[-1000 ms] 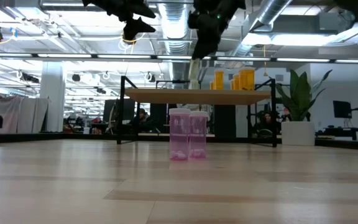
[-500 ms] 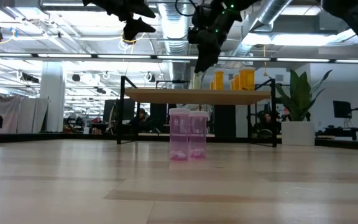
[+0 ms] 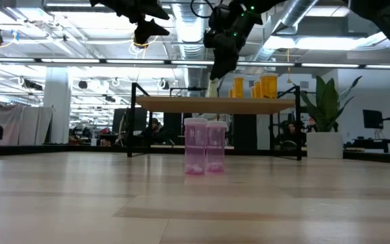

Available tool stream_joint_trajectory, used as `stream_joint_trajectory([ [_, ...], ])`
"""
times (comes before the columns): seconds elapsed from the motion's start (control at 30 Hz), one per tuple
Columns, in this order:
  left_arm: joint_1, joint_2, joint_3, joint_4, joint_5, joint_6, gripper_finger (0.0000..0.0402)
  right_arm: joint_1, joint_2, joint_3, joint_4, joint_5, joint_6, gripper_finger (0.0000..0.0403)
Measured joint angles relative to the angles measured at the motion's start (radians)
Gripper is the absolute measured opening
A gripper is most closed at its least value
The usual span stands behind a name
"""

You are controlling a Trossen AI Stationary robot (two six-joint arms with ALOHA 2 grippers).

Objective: Pick and place medicine bottles onto shelf by color
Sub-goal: Put the top small yellow pill bottle on the shelf aligned with the other small yellow pill bottle

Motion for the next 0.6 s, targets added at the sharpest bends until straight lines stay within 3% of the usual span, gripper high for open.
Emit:
stream_joint_trajectory([
  [0.6, 0.0, 0.0, 0.0, -0.001, 0.0, 0.004, 0.023, -0.001, 0.003, -0.006, 0.002, 0.0, 0.0, 0.014],
])
